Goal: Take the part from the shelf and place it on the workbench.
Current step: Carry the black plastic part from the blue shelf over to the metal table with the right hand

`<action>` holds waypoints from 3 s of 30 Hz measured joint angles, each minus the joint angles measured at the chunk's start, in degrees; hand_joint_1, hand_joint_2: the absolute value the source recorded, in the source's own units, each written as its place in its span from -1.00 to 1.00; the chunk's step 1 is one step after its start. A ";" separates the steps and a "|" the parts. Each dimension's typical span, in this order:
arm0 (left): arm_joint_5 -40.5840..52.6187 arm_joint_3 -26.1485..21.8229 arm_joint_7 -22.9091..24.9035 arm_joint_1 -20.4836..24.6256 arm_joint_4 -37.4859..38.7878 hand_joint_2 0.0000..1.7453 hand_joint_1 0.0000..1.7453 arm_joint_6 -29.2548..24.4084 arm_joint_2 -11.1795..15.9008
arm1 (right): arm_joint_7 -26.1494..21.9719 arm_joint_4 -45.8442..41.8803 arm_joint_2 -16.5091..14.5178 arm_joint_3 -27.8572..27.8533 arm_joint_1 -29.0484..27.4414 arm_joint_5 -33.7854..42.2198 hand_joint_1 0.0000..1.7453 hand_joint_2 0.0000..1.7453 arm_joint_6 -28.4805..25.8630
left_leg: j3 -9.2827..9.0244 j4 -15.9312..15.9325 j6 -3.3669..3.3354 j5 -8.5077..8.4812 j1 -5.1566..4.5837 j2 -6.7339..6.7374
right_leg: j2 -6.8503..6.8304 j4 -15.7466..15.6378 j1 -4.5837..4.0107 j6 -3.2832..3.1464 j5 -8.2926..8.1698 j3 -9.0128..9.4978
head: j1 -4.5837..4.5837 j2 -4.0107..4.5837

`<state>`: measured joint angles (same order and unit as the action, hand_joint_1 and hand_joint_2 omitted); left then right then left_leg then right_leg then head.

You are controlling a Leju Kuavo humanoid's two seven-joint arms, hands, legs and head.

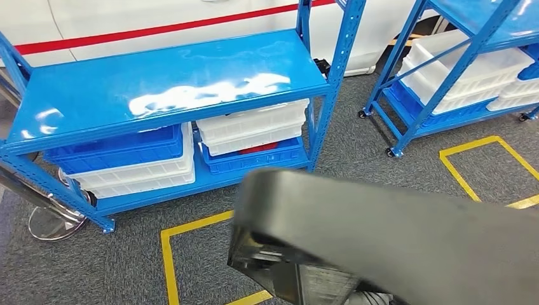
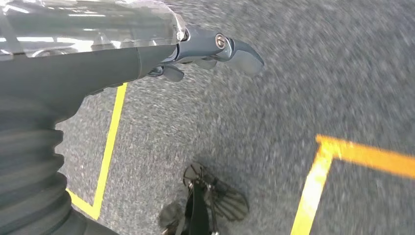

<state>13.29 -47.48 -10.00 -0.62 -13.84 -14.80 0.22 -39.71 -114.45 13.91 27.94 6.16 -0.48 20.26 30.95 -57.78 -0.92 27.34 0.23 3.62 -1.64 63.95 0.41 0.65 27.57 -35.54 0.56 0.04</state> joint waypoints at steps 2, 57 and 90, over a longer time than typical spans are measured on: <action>1.01 0.01 -0.01 0.26 0.00 1.00 -1.00 0.81 0.01 | -0.02 0.00 -0.01 0.15 0.37 -0.80 1.00 1.00 -0.83 | -0.02 -0.13 0.40 0.17 -0.27 0.89 | -1.41 -4.56 -0.56 -0.71 -1.04 2.19 | 0.02 0.00; 9.07 -0.74 -0.50 2.75 0.15 1.00 -1.00 5.22 3.51 | 0.49 7.73 -2.59 3.96 7.58 0.40 1.00 1.00 1.46 | 0.39 -0.62 0.21 0.39 0.69 -2.17 | 2.27 10.81 0.04 0.19 4.75 -7.23 | -0.60 0.00; 10.51 -3.21 0.26 3.13 0.35 1.00 -1.00 5.67 3.01 | 4.52 8.55 -5.89 5.91 12.03 6.00 1.00 1.00 4.70 | 1.05 -0.44 0.07 -0.34 0.54 -0.82 | 1.88 8.73 0.09 -0.21 2.85 -6.09 | -0.93 0.00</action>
<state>23.81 -50.69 -9.74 2.51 -13.49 -9.13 3.22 -35.19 -105.90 8.02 33.86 18.20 5.52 24.96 32.01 -58.21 -0.85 27.00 0.77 2.80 0.24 72.68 0.49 0.44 30.42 -41.63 -0.38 0.04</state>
